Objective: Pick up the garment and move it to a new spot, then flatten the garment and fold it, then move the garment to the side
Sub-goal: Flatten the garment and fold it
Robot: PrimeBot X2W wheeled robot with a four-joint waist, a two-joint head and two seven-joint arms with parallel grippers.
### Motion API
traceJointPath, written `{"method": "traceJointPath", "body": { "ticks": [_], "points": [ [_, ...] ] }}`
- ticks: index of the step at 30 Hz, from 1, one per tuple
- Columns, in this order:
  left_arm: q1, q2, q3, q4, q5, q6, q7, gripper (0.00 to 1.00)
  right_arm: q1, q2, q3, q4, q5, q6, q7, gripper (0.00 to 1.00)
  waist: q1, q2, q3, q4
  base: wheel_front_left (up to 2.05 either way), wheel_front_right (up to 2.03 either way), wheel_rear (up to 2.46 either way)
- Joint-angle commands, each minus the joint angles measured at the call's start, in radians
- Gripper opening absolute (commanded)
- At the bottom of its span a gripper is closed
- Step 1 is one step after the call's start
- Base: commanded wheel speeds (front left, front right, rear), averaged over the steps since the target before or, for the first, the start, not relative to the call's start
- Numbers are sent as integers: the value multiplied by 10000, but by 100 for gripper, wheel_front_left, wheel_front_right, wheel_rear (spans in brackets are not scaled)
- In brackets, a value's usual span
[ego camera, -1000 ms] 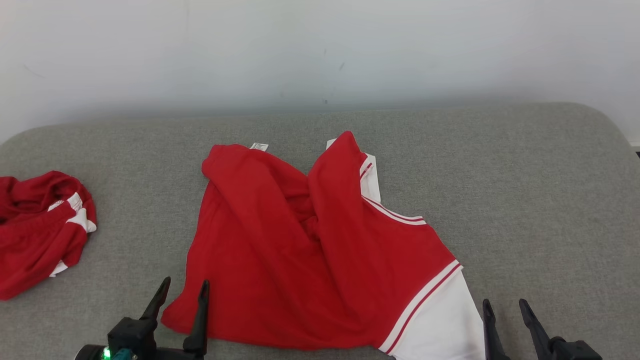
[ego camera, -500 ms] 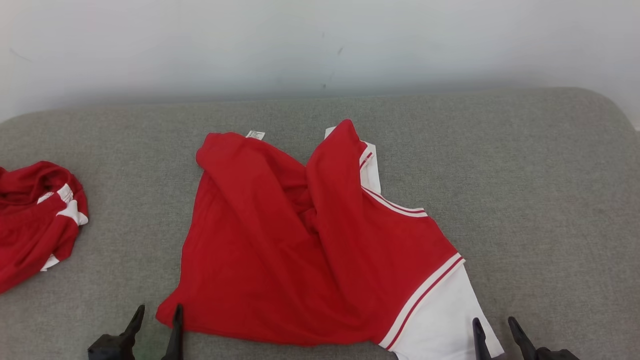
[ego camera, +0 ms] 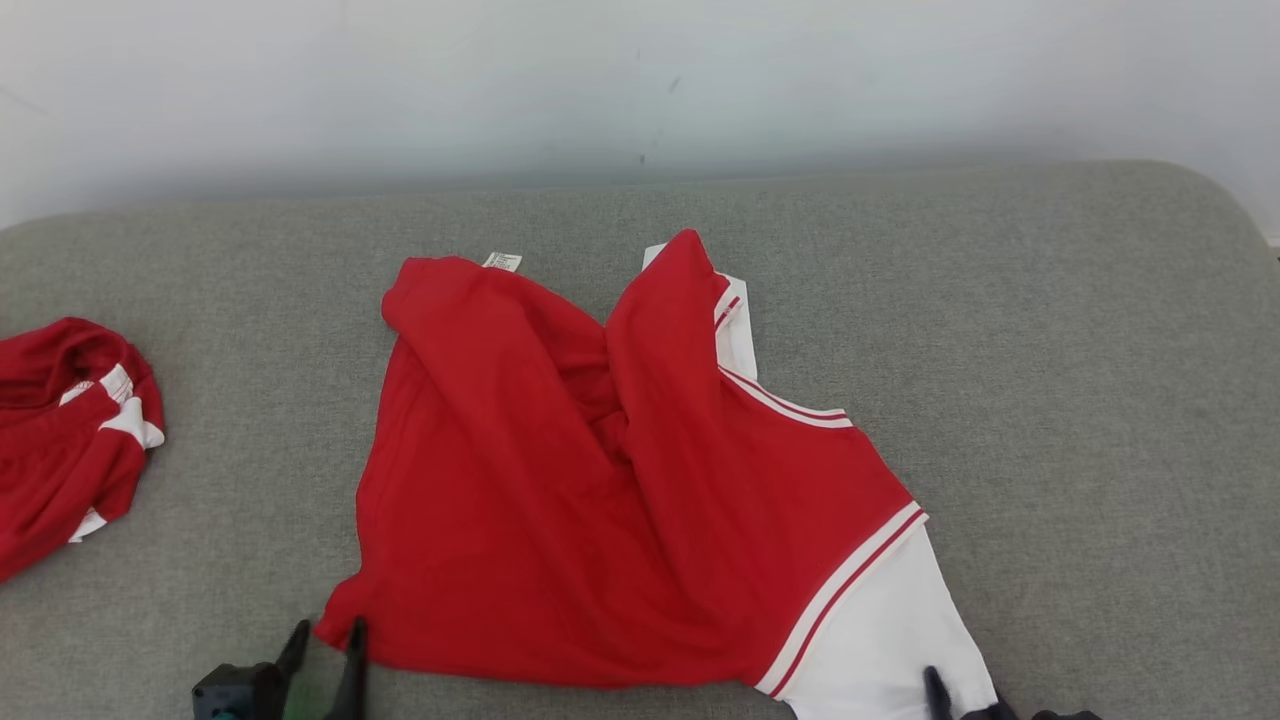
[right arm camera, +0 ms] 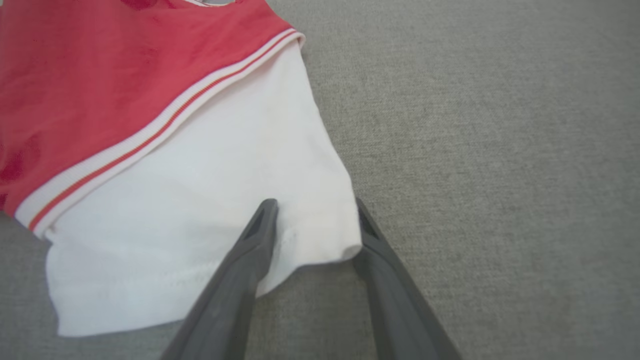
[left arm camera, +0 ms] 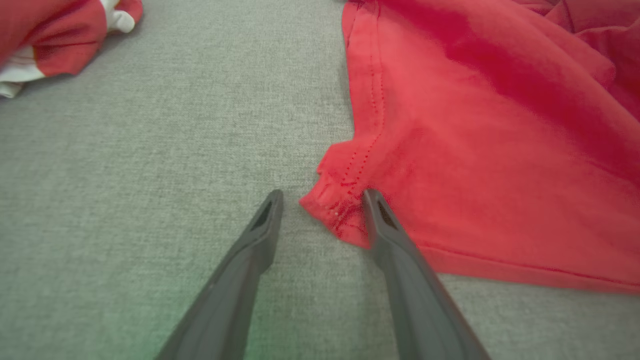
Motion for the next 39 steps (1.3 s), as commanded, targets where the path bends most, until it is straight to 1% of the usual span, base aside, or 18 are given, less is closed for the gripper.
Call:
{"method": "traceJointPath", "body": {
  "ticks": [1, 4, 6, 8, 10, 12, 14, 16, 19, 20, 23, 25, 28, 30, 31, 35, 37, 39],
  "points": [
    [-85, -30, -74, 179, -77, -28, -5, 0, -85, 10, 61, 128, 80, 15, 24, 0, -1, 0, -50, -15, 0, 0, 0],
    [-202, 30, -94, 309, -159, -75, -5, 0, -108, 4, -4, 10, 148, 15, 13, 0, -1, 0, -133, -28, 0, 0, 0],
    [-36, -91, -118, 173, -166, -87, -5, 0, 44, -34, -41, -82, 256, 15, 11, 0, -1, 0, -237, -30, 0, 0, 0],
    [175, -36, -62, 38, -162, -94, -7, 0, 175, -104, -21, -192, 331, 15, 11, 0, -1, 0, -307, -31, 0, 0, 0],
    [371, -7, 3, -289, -122, -64, -12, 0, 327, -137, 33, -371, 481, 15, 11, 0, -1, 0, -371, -24, 0, 0, 0],
    [652, -103, 28, -751, -58, -69, -15, 0, 546, -139, 101, -669, 702, 15, 11, 0, -1, 0, -437, -4, 0, 0, 0],
    [998, -157, 64, -1436, 42, -59, -15, 0, 783, -116, 135, -1331, 1247, 15, 10, 0, -1, 0, -486, 31, 0, 0, 0],
    [987, -171, 107, -1869, 54, -62, -15, 0, 765, -86, 171, -1778, 1657, 15, 10, 0, -1, 0, -465, 26, 0, 0, 0],
    [558, -84, 12, -2363, 80, -65, 1, 0, 390, -75, 234, -2081, 2725, 15, 12, 0, -1, 0, -341, 1, 0, 0, 0],
    [335, -34, -41, -2520, 64, -66, 94, 0, 114, -199, 336, -2175, 2925, 15, 33, 0, -1, 0, -274, -9, 0, 0, 0],
    [-636, 252, -414, -2871, -142, -68, 522, 0, -1012, -857, 833, -2397, 3218, 15, 261, 0, -1, 0, 157, -95, 0, 0, 0],
    [-1613, 567, -832, -3101, -165, -68, 906, 0, -1989, -1203, 1040, -2521, 3503, 15, 422, 0, -1, 0, 512, -147, 0, 0, 0],
    [-3335, 960, -1453, -3276, -519, -68, 1600, 0, -3734, -1740, 1080, -2599, 3777, 15, 587, 0, -1, 0, 1110, -153, 0, 0, 0],
    [-4623, 1243, -1814, -3203, -860, -69, 2148, 0, -4952, -1863, 1048, -2455, 4097, 15, 830, 0, -1, 0, 1592, -168, 0, 0, 0],
    [-4623, 1243, -1814, -3203, -860, -69, 2148, 0, -4952, -1863, 1048, -2455, 4097, 15, 830, 0, -1, 0, 1592, -168, 0, 0, 0],
    [-7447, 1589, -2350, -2637, -1671, -70, 2997, 0, -7684, -1764, 747, -1913, 5294, 15, 1569, 0, -1, 0, 2571, -247, 0, 0, 0],
    [-8890, 1589, -2490, -2248, -2062, -70, 3421, 0, -9134, -1743, 565, -1478, 5797, 15, 1997, 0, -1, 0, 3140, -278, 0, 0, 0],
    [-10257, 1551, -2703, -1809, -2301, -70, 3734, 0, -10591, -1857, 556, -951, 5792, 15, 2293, 0, -1, 0, 3647, -307, 0, 0, 0]
  ]
}}
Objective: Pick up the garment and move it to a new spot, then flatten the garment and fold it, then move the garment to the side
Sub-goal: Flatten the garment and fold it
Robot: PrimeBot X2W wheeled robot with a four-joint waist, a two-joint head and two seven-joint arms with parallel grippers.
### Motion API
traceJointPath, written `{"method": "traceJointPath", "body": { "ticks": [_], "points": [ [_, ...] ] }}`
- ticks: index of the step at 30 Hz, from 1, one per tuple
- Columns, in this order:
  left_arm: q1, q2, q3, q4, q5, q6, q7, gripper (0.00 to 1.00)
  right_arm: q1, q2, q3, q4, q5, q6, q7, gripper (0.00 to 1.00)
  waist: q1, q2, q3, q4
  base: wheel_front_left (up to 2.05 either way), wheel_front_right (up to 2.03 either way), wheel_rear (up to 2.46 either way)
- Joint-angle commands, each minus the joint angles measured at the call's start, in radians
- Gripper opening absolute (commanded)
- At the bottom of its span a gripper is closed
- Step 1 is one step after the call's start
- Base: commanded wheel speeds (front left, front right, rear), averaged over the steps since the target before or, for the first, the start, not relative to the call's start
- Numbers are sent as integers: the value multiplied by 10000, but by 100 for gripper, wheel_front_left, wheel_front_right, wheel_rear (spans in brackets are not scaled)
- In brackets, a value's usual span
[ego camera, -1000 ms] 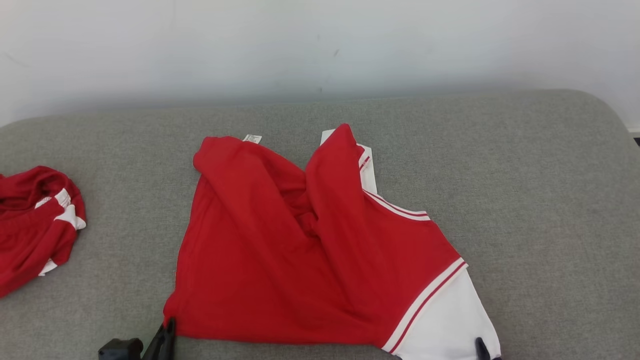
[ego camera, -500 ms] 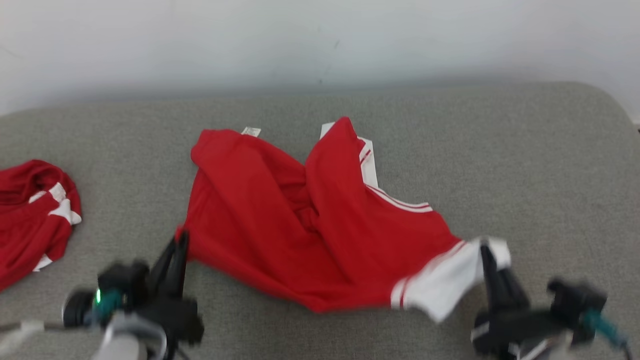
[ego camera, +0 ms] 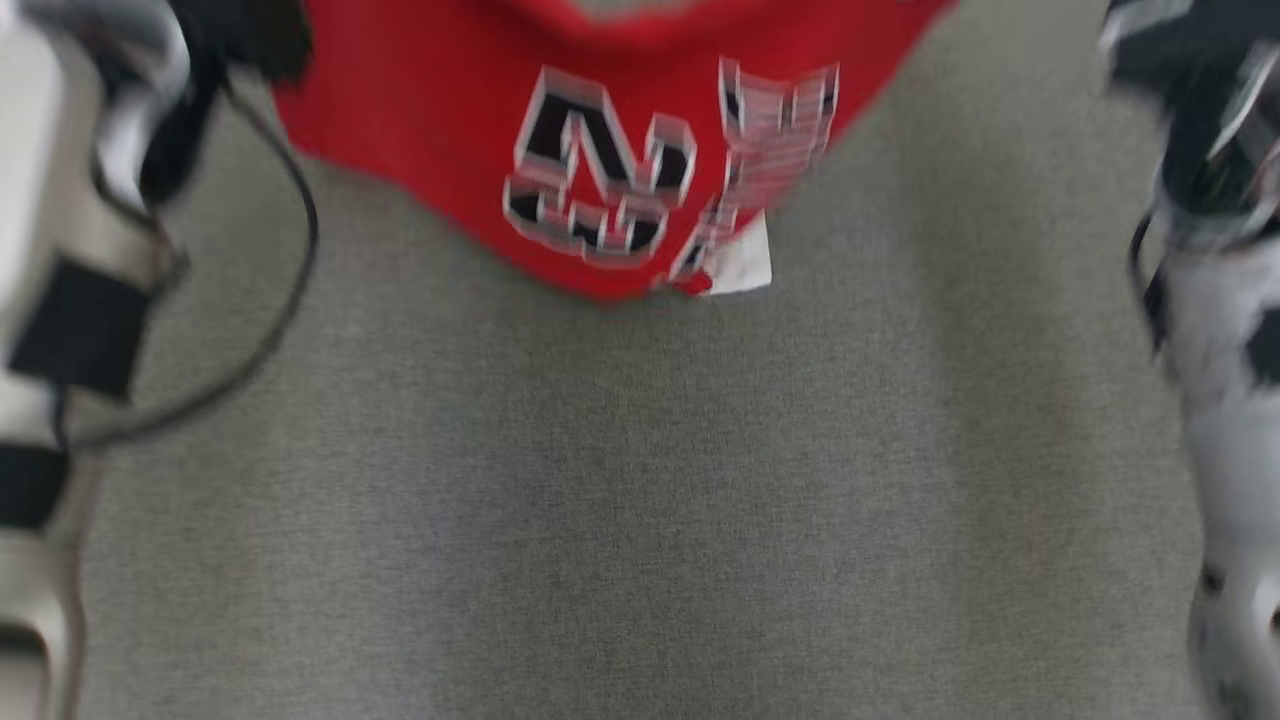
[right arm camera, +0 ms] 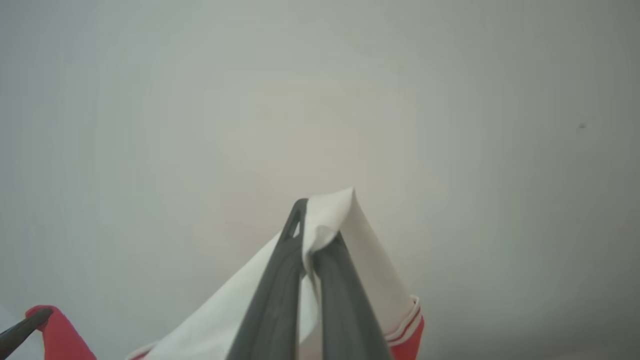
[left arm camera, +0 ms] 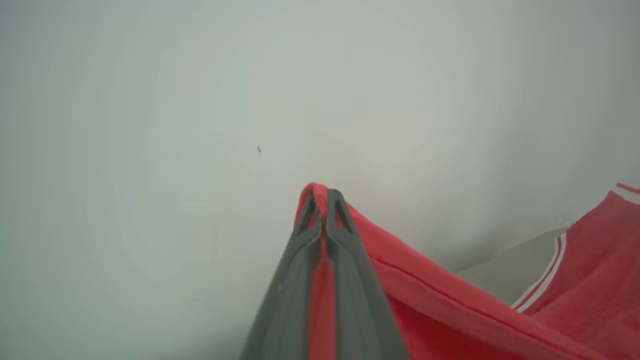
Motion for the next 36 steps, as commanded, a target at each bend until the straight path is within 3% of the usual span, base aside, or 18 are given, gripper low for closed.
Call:
{"method": "traceJointPath", "body": {
  "ticks": [1, 5, 11, 18, 27, 36],
  "points": [
    [-350, -18, -61, 132, -29, 14, 28, 0, -338, 130, -67, 172, 242, 15, 83, 0, -3, -2, 1446, -158, 0, 0, 0],
    [-2822, -100, -128, 1214, -414, 17, 103, 0, -3089, 358, -299, 1538, 259, 15, 428, 0, -3, -2, 2256, -354, 0, 0, 0],
    [-5711, -497, -90, 2829, -250, 17, -334, 0, -6672, 560, -898, 3788, -287, 15, -157, 0, -3, -2, 2827, -575, 0, 0, 0],
    [-8069, -790, -389, 4210, -48, 17, -789, 0, -9343, 399, -772, 5401, -1154, 15, -907, 0, -3, -2, 3168, -740, 0, 0, 0],
    [-9705, -1168, -500, 5748, -285, 16, -1638, 0, -11183, 209, -405, 7016, -2030, 15, -1632, 0, -3, -2, 3280, -709, 0, 0, 0],
    [-9423, -1137, -879, 6275, -621, 16, -1899, 0, -11091, 326, 96, 7457, -1944, 15, -1838, 0, -3, -2, 3463, -674, 0, 0, 0]
  ]
}}
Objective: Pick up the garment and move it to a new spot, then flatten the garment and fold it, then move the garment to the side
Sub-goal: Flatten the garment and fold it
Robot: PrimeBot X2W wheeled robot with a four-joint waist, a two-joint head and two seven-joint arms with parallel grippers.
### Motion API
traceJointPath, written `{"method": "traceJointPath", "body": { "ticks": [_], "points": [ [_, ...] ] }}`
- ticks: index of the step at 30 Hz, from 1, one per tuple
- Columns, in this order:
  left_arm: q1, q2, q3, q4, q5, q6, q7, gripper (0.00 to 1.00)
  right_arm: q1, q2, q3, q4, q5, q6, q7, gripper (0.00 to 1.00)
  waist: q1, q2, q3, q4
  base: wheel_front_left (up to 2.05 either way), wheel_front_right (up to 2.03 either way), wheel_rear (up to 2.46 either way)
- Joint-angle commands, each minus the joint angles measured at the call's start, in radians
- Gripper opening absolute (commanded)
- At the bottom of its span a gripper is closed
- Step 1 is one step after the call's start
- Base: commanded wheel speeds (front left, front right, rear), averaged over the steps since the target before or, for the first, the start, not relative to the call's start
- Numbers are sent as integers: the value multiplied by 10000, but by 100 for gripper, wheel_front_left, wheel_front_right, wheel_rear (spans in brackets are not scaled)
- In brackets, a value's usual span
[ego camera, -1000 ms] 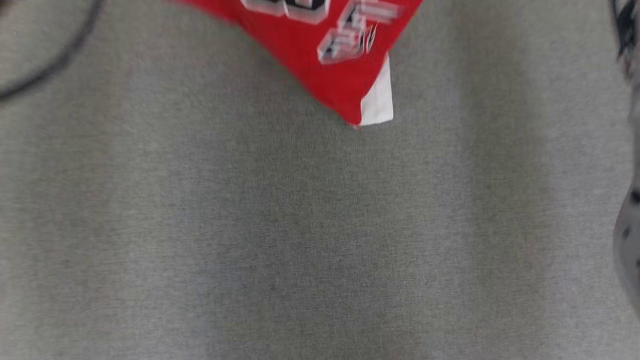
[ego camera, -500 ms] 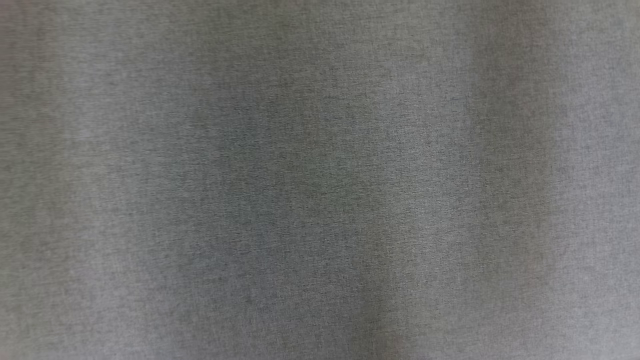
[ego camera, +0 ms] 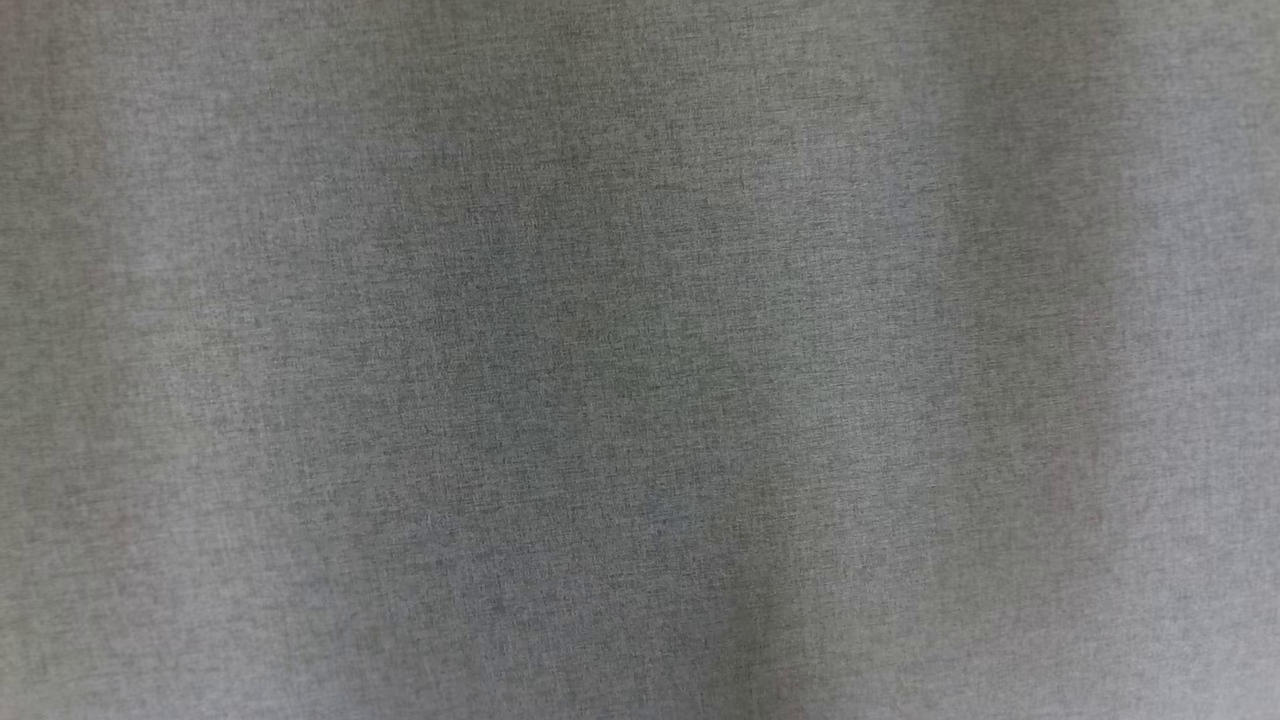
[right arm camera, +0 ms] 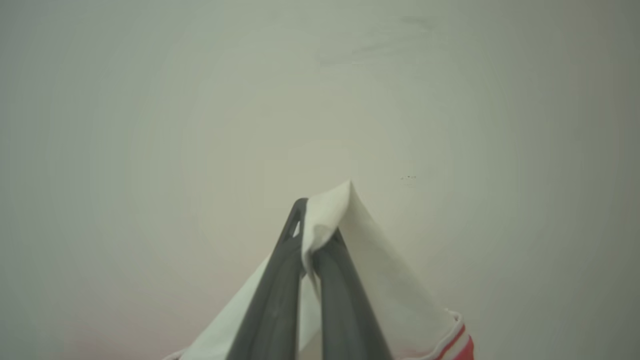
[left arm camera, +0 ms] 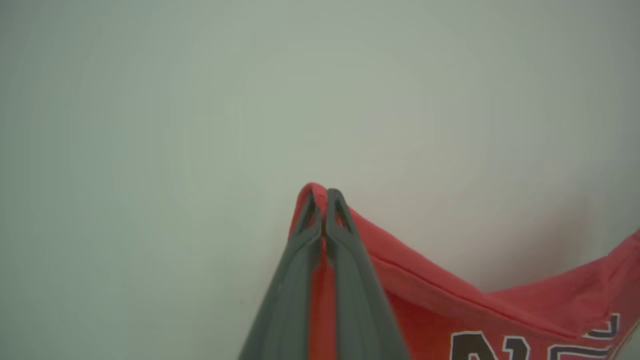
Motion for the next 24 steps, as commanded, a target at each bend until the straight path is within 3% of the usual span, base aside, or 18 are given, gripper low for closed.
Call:
{"method": "traceJointPath", "body": {
  "ticks": [1, 7, 10, 17, 20, 24],
  "points": [
    [369, -12, -116, 17, -100, 20, -107, 0, 231, 98, 95, -95, 182, 15, -77, 0, 0, -1, -20, 22, 0, 0, 0],
    [2022, 113, -78, -500, -1206, 20, -928, 0, 2010, 85, 598, -1164, 1584, 15, -54, 0, 0, -1, -692, 20, 0, 0, 0],
    [3324, 83, 53, -934, -1850, 18, -1495, 0, 3626, -130, 1159, -2185, 2398, 15, 1, 0, 0, -1, -1272, 80, 0, 0, 0],
    [7027, 668, 312, -2687, -2710, 20, -1973, 0, 8050, -1385, 2199, -5377, 4232, 15, 52, 0, 0, -1, -2529, 136, 0, 0, 0],
    [8782, 1077, 877, -3830, -2853, 106, -1985, 0, 10241, -1968, 2295, -6663, 4771, 15, -95, 0, 0, -1, -3022, 176, 0, 0, 0],
    [11446, 1139, 1229, -5331, -2889, 265, -1969, 0, 13176, -2556, 2007, -8182, 5135, 15, -358, 0, 0, -1, -3580, 327, 0, 0, 0]
  ]
}}
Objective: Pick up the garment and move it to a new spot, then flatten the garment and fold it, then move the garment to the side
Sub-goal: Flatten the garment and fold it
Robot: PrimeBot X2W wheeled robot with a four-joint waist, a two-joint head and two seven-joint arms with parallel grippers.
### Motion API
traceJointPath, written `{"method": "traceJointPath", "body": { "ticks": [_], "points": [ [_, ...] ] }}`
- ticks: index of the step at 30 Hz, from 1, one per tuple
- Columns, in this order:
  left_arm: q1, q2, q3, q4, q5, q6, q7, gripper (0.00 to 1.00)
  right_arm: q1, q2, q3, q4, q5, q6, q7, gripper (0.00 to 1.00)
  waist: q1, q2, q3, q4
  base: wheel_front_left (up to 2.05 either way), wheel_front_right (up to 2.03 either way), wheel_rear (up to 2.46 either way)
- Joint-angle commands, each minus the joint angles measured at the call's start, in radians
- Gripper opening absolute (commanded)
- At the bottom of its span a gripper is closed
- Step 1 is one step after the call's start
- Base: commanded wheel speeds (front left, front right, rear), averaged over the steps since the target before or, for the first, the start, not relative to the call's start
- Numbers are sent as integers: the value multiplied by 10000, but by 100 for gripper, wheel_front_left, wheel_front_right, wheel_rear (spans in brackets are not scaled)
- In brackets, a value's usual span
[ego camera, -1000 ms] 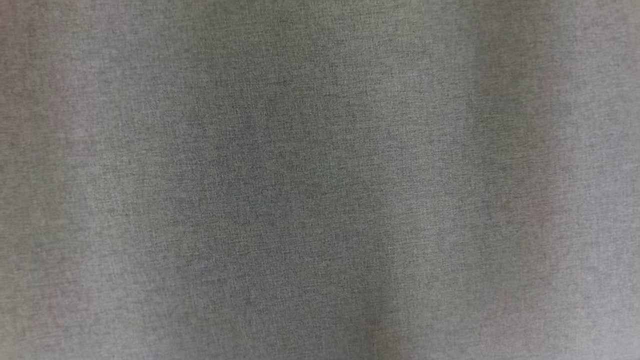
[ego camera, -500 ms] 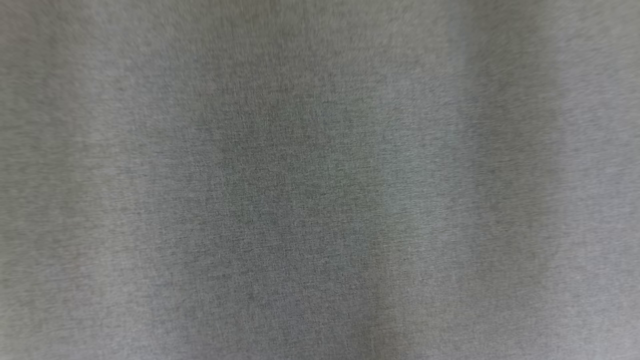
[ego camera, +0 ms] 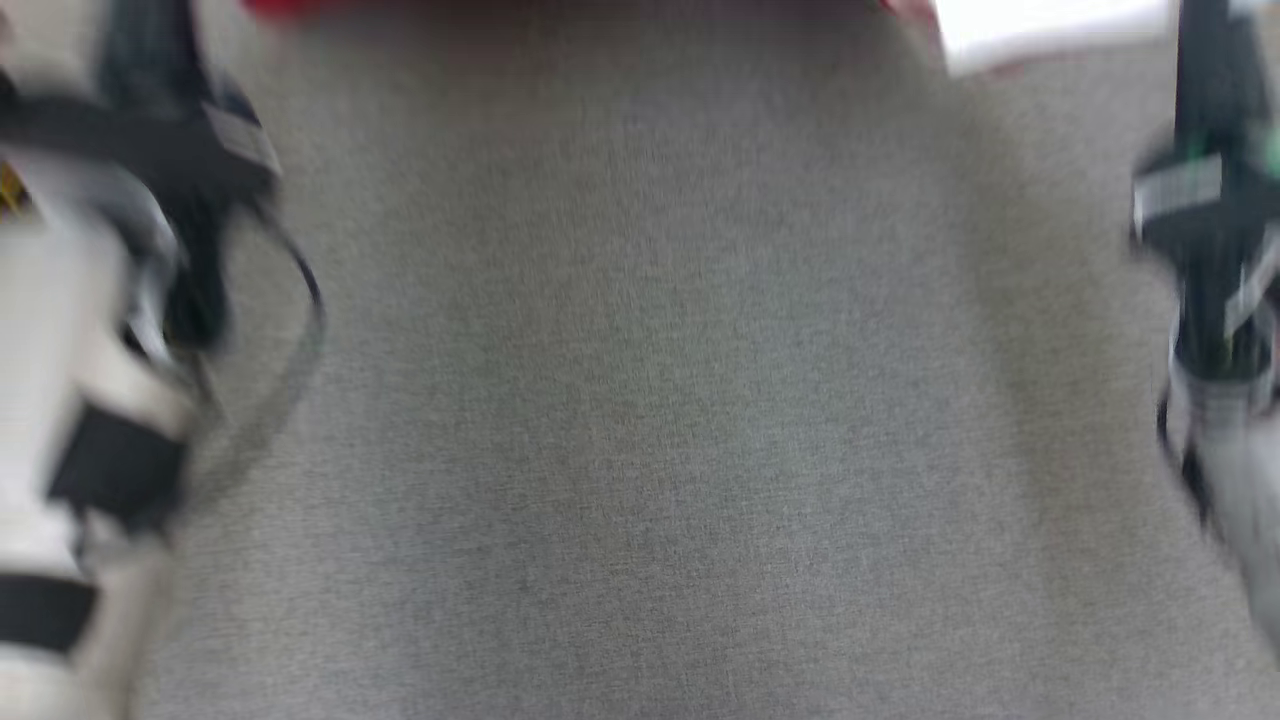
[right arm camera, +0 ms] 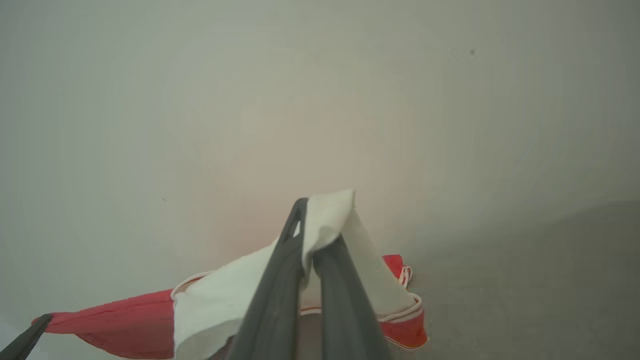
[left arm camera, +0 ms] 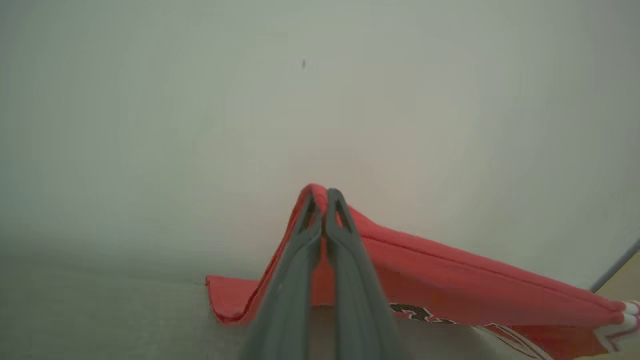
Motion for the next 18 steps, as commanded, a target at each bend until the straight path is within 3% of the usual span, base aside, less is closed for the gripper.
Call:
{"method": "traceJointPath", "body": {
  "ticks": [1, 8, 18],
  "points": [
    [740, -37, 74, -410, -60, 112, -24, 0, 950, -116, -182, -317, 236, 15, -85, 0, 4, 2, -798, 259, 0, 0, 0],
    [4873, -223, 451, -2857, 138, 1179, -27, 0, 5819, 171, -1238, -2111, 70, 15, -195, 0, 4, 2, -1457, 500, 0, 0, 0],
    [8931, -806, 1081, -4089, 363, 1667, -28, 0, 8777, 1032, -1933, -2845, -1229, 15, 406, 0, 4, 2, -2081, 311, 0, 0, 0]
  ]
}}
